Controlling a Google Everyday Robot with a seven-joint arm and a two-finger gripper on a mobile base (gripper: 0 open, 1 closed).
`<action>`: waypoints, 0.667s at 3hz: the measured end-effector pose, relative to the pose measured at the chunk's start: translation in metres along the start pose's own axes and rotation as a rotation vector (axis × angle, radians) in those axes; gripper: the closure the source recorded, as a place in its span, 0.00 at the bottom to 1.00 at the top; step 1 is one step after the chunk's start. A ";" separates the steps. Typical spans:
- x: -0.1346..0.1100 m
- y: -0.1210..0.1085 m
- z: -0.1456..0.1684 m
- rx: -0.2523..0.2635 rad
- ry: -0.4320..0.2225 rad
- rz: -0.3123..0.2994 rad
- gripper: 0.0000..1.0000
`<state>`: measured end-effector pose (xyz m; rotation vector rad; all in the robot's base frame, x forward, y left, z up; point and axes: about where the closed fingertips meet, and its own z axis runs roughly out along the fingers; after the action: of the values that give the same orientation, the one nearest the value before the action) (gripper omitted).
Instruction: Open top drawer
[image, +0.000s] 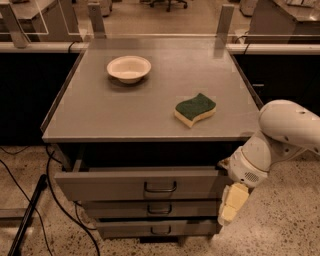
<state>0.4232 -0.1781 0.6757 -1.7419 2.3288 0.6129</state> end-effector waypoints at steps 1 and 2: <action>0.006 0.015 -0.001 -0.049 0.012 0.016 0.00; 0.013 0.031 -0.003 -0.092 0.023 0.031 0.00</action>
Offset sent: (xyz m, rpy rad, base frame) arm -0.0542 -0.0119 0.0104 0.0048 0.1593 0.0161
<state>0.3902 -0.1841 0.6807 -1.7642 2.3828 0.7201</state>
